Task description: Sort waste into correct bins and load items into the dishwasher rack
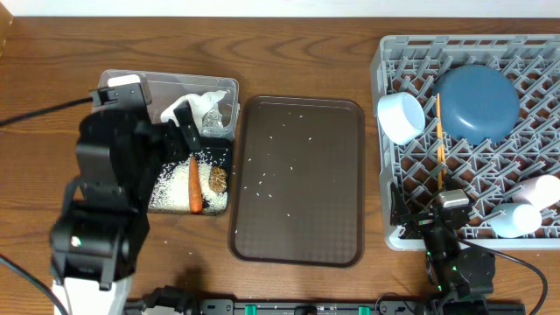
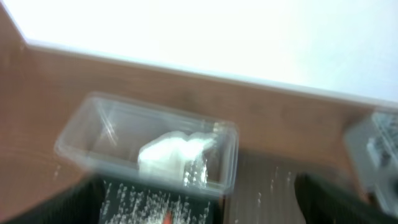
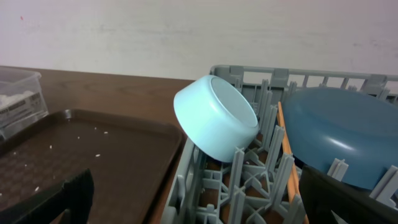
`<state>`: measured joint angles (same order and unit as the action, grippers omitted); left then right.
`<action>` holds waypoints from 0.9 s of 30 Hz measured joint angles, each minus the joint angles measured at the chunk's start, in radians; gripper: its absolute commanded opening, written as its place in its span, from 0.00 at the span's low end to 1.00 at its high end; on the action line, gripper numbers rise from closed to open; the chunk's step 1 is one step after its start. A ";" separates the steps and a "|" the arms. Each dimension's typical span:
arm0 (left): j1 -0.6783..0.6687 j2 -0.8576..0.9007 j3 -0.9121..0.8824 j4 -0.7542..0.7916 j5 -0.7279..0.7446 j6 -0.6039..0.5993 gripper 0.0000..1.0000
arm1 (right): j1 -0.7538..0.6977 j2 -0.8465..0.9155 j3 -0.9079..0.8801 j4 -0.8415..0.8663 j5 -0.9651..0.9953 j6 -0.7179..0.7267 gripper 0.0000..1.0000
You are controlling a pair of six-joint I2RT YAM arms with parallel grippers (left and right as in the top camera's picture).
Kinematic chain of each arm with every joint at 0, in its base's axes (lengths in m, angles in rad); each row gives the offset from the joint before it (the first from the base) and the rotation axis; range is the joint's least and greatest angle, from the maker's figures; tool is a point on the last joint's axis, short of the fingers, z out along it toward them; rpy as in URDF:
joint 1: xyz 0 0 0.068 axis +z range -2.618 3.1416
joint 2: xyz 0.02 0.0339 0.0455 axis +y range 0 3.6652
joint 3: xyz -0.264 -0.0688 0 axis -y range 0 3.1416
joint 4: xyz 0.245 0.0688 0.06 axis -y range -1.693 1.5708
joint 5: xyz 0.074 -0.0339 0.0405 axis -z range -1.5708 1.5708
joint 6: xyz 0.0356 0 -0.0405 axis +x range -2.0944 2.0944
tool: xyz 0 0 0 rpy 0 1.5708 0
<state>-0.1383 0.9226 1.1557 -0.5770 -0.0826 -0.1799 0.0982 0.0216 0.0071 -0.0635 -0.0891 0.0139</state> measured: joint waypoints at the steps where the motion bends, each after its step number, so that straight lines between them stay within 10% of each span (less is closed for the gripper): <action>1: 0.000 -0.026 -0.048 0.063 0.000 0.001 0.98 | 0.000 0.000 0.000 0.000 0.000 0.000 0.99; 10: 0.000 -0.312 -0.542 0.462 0.001 0.002 0.98 | 0.000 0.000 0.000 0.000 0.002 0.000 0.99; 27: 0.000 -0.905 -1.057 0.510 0.000 0.006 0.98 | 0.000 0.000 0.000 0.000 0.004 0.000 0.99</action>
<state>-0.1383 0.0174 0.0990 -0.0669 -0.0822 -0.1741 0.0982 0.0216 0.0071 -0.0635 -0.0853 0.0139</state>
